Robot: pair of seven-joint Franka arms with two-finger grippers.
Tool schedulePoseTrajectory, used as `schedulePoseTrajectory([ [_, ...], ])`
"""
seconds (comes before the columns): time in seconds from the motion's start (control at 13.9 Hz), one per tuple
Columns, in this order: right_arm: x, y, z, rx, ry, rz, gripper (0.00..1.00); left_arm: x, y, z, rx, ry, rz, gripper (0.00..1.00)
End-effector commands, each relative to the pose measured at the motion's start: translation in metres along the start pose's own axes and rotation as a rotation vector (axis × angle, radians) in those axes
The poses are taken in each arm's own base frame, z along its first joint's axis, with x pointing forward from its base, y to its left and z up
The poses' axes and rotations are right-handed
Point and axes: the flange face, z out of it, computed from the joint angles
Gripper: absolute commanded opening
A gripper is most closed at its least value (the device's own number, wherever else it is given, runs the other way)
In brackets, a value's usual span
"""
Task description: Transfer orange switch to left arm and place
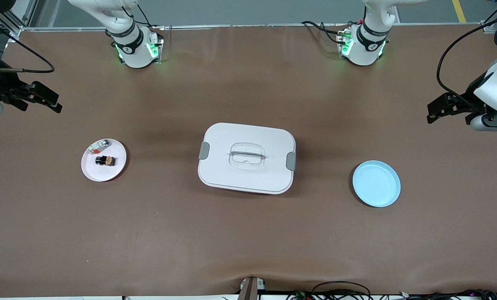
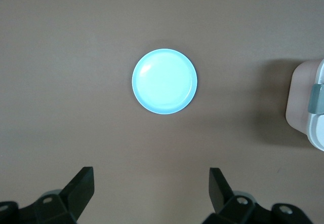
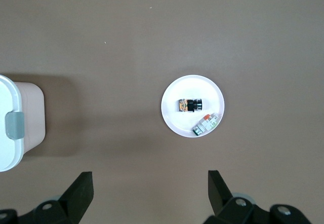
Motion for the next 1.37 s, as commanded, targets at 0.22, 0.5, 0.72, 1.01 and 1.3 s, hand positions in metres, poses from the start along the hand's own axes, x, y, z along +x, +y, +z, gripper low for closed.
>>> schedulePoseTrajectory([
  [0.22, 0.003, 0.004, 0.004, -0.011, -0.044, 0.011, 1.0, 0.0, 0.001, -0.004, 0.014, -0.006, 0.018, 1.0],
  [0.5, 0.006, 0.005, 0.012, -0.011, -0.059, 0.002, 1.0, 0.0, 0.001, -0.004, 0.014, -0.006, 0.018, 1.0],
  [0.72, 0.018, 0.007, 0.037, -0.011, -0.105, 0.004, 1.0, 0.001, 0.001, -0.003, 0.014, -0.007, 0.018, 1.0],
  [1.01, 0.04, 0.006, 0.072, -0.007, -0.165, 0.002, 1.0, 0.0, 0.002, -0.004, 0.012, -0.006, 0.019, 1.0],
  [1.3, 0.053, 0.017, 0.096, 0.003, -0.196, 0.023, 1.0, 0.001, 0.001, -0.003, 0.012, -0.007, 0.018, 1.0],
])
